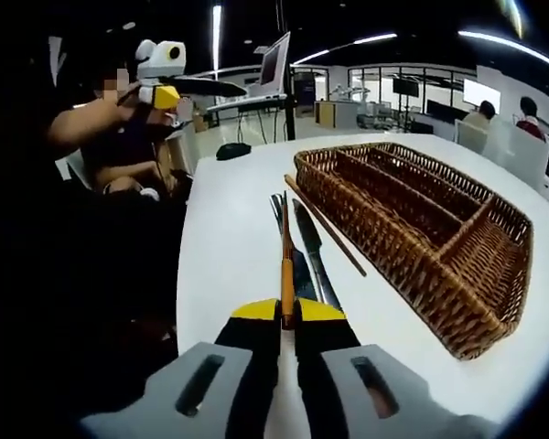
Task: Arrange the knives, forks, and spoons in their matching storage slots by inserting each utensil handle-first until every utensil is classified and aligned in the correct compartment
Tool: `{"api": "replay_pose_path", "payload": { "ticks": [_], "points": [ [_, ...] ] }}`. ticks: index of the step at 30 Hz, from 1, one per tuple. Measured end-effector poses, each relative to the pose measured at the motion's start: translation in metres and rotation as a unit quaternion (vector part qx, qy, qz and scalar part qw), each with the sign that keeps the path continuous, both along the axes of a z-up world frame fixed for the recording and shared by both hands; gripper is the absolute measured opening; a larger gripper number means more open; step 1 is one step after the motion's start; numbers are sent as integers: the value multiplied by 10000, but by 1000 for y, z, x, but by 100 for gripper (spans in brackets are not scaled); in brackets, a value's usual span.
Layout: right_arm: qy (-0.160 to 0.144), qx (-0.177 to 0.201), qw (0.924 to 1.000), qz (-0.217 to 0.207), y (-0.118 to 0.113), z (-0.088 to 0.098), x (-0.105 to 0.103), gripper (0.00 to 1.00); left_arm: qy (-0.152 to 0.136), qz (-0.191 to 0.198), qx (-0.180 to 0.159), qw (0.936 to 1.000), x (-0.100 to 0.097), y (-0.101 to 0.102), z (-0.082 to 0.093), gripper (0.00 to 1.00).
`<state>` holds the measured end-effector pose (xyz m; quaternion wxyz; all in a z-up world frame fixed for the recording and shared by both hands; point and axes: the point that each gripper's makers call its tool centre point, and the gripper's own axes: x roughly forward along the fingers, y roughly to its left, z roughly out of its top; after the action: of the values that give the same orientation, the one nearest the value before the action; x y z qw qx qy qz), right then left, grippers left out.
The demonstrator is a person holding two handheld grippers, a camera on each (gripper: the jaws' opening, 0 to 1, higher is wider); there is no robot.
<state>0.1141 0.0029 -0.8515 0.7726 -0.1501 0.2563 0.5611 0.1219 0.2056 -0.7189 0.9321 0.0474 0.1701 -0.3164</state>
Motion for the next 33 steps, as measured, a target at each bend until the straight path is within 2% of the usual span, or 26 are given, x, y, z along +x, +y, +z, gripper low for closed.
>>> {"api": "replay_pose_path", "payload": {
  "ticks": [7,11,14,19,23,25,33],
  "points": [
    [-2,210,9998,-1,2,10,-9,3,-18,3,-7,10000,0,-1,1,100],
    [24,298,9995,-140,0,13,-9,3,-22,-3,3,10000,0,-1,1,100],
    [63,695,9967,-423,-1,29,-2,3,-22,-8,2,10000,-1,-2,1,100],
    [50,898,9934,-708,-6,49,8,3,-35,-21,7,10000,-1,-2,2,100],
    [-135,819,9920,-954,-11,58,18,3,-55,-16,-11,10000,1,-3,4,100],
    [-338,787,9905,-1080,-15,65,24,3,-57,-19,-12,10000,1,-4,4,100],
    [-488,625,9821,-1710,-34,75,40,3,-64,-2,-64,10000,1,-3,7,100]
  ]
}}
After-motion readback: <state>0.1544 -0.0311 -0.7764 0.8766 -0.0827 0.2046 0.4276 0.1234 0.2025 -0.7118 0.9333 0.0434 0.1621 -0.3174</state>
